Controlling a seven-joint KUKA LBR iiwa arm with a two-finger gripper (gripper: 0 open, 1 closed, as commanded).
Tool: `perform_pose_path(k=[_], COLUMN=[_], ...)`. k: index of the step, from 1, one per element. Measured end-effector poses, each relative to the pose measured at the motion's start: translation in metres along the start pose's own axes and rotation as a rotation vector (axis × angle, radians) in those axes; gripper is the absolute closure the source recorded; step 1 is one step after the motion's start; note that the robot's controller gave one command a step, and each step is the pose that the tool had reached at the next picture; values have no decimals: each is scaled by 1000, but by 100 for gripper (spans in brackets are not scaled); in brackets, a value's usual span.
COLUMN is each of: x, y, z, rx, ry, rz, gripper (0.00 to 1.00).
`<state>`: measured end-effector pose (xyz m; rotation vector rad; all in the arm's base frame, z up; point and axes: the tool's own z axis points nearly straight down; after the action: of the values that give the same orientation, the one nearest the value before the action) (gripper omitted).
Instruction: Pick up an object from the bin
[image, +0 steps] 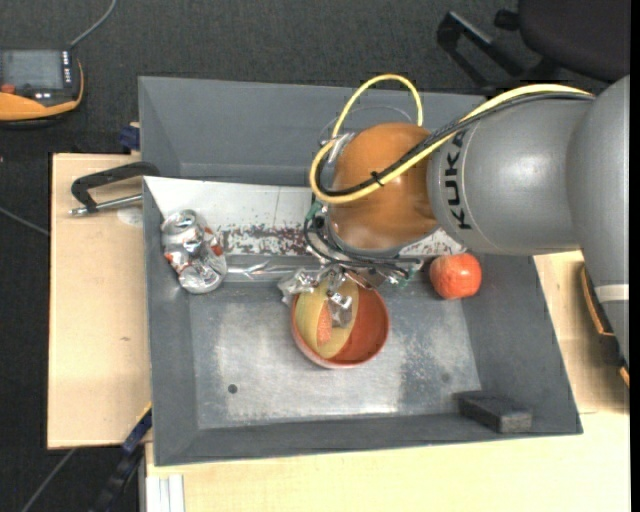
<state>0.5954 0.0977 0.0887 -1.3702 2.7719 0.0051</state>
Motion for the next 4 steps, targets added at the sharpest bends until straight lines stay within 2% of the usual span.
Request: perform_pose_path(k=[3, 4], x=[0, 0], y=[0, 0], z=[0, 0], rx=[0, 0], ry=[0, 0], rz=[0, 0], gripper=[100, 0])
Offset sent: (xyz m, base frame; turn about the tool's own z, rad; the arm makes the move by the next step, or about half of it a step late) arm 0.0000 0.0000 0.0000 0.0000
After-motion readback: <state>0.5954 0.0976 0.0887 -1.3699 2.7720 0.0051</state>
